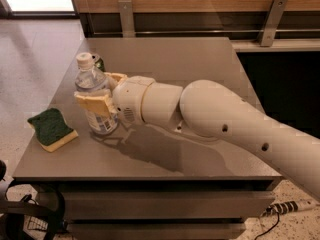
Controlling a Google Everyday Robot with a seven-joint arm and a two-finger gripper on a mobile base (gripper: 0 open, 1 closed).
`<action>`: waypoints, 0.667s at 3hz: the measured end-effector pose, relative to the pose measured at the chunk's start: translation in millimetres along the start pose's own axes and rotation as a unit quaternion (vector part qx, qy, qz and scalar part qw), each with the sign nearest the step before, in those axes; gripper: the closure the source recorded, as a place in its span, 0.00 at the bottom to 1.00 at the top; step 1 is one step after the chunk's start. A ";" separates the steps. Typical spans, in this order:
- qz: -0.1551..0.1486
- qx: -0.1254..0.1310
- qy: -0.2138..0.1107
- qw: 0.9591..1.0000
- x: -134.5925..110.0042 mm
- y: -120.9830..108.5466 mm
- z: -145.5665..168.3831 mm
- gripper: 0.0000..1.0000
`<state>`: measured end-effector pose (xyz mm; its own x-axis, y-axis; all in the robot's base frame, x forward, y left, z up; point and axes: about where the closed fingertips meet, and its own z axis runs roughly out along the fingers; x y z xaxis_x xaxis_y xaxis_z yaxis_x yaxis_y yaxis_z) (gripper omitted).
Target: Move blue plastic bottle near sponge
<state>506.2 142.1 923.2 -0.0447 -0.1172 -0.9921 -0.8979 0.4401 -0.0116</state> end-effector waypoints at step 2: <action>-0.005 -0.010 -0.010 1.000 6.5 2.0 0.8 0.82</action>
Offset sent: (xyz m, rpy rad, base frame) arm -0.0017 0.0008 -0.0085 0.0150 -0.0150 0.0215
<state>504.5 143.0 916.6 -0.0274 -0.1030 -0.9943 -0.9069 0.4208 -0.0187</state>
